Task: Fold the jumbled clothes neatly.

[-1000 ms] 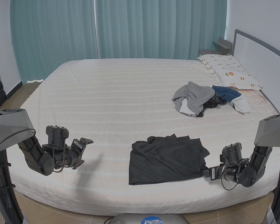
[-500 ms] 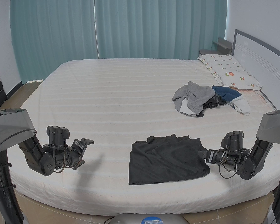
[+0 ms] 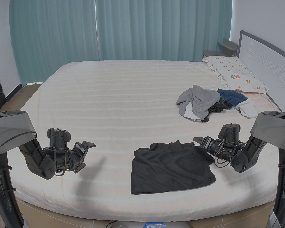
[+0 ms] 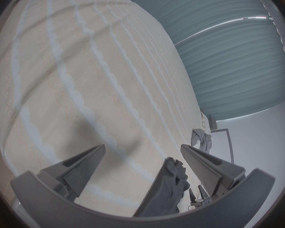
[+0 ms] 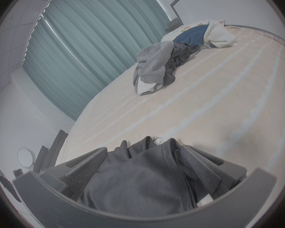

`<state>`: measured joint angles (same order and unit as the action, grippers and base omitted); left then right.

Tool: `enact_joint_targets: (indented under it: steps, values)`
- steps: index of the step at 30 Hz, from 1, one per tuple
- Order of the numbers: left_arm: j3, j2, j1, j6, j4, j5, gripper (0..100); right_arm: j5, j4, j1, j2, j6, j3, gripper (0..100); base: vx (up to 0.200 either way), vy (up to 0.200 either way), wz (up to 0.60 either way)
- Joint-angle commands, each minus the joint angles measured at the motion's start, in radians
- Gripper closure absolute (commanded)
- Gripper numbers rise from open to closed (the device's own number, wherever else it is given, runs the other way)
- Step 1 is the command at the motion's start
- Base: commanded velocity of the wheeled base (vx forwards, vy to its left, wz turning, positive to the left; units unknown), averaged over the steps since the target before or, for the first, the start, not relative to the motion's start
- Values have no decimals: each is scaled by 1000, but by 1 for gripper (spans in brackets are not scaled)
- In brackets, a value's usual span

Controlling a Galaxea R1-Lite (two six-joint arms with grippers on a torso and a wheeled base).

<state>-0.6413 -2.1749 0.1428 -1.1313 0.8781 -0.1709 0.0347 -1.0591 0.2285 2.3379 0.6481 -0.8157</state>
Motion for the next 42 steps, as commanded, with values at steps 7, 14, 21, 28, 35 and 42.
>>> enact_joint_targets:
  steps: [7,14,21,28,35,42]
  values:
    - [3,-5,3,13,2,4,0,7,7,0,63,10,-31,0,0,0,0]
    - [3,-5,3,13,2,4,0,7,16,-1,77,12,-43,100,0,0,0]
    - [2,-5,3,13,2,4,0,-7,65,-29,83,47,-85,100,0,0,0]
    - [2,-5,3,13,2,4,0,-32,71,-57,69,68,-94,100,0,0,0]
    - [0,-6,3,13,2,5,0,-45,68,-60,69,70,-95,100,0,0,0]
    - [0,-6,3,13,2,5,0,-44,70,-60,70,68,-92,0,0,0,0]
